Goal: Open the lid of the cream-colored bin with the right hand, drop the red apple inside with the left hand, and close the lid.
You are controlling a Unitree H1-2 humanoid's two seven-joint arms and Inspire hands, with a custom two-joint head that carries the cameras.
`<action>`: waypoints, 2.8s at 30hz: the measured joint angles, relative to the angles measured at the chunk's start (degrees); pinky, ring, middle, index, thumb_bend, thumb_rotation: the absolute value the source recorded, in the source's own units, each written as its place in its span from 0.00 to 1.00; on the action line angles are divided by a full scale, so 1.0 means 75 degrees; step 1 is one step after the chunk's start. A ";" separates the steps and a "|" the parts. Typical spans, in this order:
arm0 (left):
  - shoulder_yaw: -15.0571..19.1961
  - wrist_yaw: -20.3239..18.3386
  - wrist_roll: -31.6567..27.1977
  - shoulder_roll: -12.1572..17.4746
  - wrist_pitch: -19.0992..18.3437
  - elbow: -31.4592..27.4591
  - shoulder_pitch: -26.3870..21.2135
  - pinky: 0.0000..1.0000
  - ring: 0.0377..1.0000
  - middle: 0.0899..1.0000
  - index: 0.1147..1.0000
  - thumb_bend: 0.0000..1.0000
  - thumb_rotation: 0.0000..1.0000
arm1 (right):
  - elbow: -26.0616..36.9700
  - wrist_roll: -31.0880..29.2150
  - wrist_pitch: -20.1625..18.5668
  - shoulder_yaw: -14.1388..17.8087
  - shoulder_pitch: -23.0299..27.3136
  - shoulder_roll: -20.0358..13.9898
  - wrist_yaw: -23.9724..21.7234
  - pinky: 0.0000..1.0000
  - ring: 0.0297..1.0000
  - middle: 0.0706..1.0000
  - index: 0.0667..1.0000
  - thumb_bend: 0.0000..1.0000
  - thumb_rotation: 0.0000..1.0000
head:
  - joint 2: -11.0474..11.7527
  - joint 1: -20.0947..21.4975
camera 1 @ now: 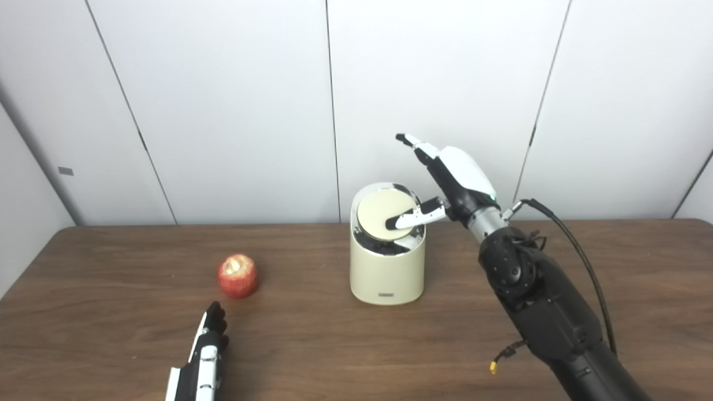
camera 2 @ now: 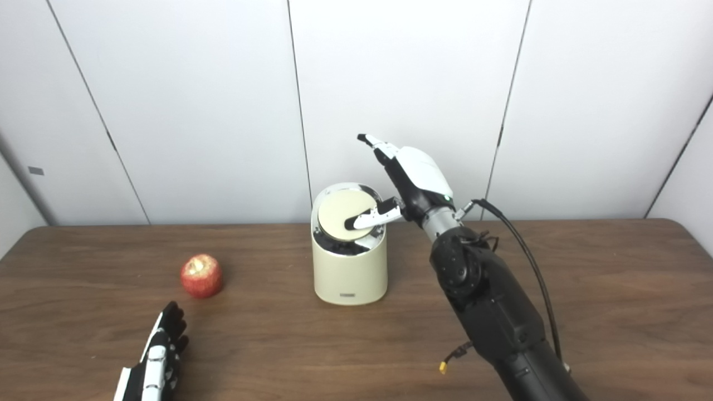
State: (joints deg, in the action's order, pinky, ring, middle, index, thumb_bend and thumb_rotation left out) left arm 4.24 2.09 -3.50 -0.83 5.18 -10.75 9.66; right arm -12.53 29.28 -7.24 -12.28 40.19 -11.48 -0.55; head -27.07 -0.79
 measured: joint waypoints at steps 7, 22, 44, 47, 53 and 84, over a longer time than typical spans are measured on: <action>-0.0007 -0.0004 -0.0001 -0.0001 0.0000 0.0001 -0.0007 1.00 1.00 0.99 1.00 0.40 0.97 | 0.0898 -0.0581 -0.0571 0.0756 -0.0477 0.0045 -0.0087 0.77 0.85 0.86 0.86 0.66 0.53 | -0.0023 0.0023; 0.0099 -0.0029 -0.0176 0.0013 0.0000 0.0019 -0.0025 1.00 0.99 0.98 0.98 0.46 0.97 | 0.1890 -0.3157 -0.1466 0.2165 -0.2509 0.0156 -0.0765 1.00 0.98 0.98 0.96 0.56 1.00 | -0.0187 0.0257; 0.0211 -0.0081 -0.0487 0.0117 -0.0132 -0.0030 -0.0025 1.00 0.97 0.96 0.96 0.52 0.94 | 0.2965 -0.3479 0.0165 0.1823 -0.5394 0.0993 -0.0286 1.00 1.00 1.00 1.00 0.60 1.00 | -0.0738 0.0656; 0.0215 -0.0075 -0.0457 0.0128 -0.0191 -0.0042 -0.0021 0.99 0.97 0.96 0.95 0.52 0.94 | 0.2962 -0.3508 0.0392 0.1835 -0.5534 0.0944 -0.0285 1.00 1.00 1.00 1.00 0.62 1.00 | -0.0785 0.0609; 0.0218 -0.0074 -0.0450 0.0152 -0.0237 -0.0052 -0.0021 0.98 0.96 0.95 0.95 0.53 0.93 | 0.2730 -0.3995 0.0935 0.1963 -0.5688 0.0947 -0.0318 1.00 1.00 1.00 1.00 0.61 1.00 | -0.0902 0.0363; -0.0139 0.0104 0.0412 0.0013 -0.0204 -0.0029 -0.0044 0.92 0.93 0.93 0.95 0.56 0.74 | 0.2176 -0.5529 0.1313 0.2373 -0.5439 0.0261 -0.0916 1.00 1.00 1.00 1.00 0.63 1.00 | -0.0738 -0.2085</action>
State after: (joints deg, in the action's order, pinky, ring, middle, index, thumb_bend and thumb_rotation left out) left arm 3.19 2.87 -0.41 -0.73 3.65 -10.97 9.33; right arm 3.78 -12.19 2.61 5.52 -0.60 -9.52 -7.42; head -32.61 -16.43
